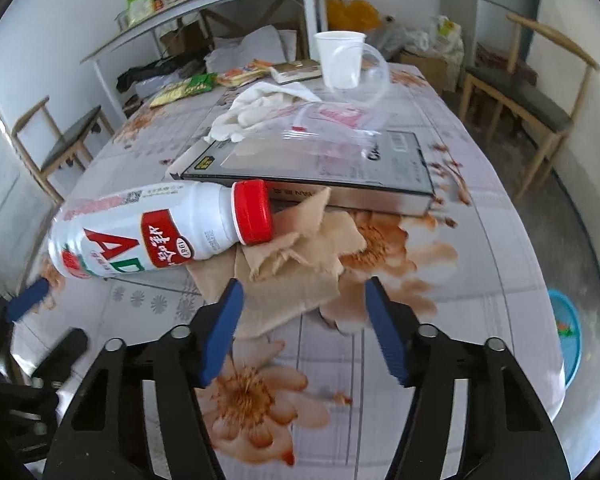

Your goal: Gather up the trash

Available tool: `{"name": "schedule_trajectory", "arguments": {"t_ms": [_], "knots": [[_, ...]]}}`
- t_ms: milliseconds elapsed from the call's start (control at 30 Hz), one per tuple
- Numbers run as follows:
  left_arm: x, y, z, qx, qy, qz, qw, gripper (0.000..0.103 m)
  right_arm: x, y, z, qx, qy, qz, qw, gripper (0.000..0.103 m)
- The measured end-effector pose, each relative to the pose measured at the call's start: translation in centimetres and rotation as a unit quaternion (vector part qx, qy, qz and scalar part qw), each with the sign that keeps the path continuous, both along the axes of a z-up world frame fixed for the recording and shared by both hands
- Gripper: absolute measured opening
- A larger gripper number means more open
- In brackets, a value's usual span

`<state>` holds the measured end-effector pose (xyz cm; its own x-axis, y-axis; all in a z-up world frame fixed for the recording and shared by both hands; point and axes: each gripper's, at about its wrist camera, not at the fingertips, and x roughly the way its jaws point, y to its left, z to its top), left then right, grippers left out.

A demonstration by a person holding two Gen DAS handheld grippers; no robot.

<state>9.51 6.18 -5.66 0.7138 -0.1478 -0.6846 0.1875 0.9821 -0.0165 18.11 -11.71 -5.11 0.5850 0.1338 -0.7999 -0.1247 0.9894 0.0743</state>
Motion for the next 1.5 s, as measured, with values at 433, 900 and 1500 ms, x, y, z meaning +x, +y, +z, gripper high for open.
{"name": "schedule_trajectory", "arguments": {"t_ms": [433, 900, 1500], "knots": [[0.9, -0.7, 0.2, 0.004, -0.005, -0.017, 0.9998, 0.050, 0.2, 1.9, -1.0, -0.051, -0.009, 0.068, 0.996, 0.008], [1.7, -0.5, -0.4, 0.007, 0.006, -0.007, 0.9999, 0.038, -1.7, 0.9, -0.2, -0.044, -0.001, 0.074, 0.996, 0.003], [8.5, 3.6, 4.1, -0.079, 0.012, -0.002, 0.9968, 0.051, -4.6, -5.7, -0.6, 0.045, 0.041, 0.026, 0.998, 0.009]]}}
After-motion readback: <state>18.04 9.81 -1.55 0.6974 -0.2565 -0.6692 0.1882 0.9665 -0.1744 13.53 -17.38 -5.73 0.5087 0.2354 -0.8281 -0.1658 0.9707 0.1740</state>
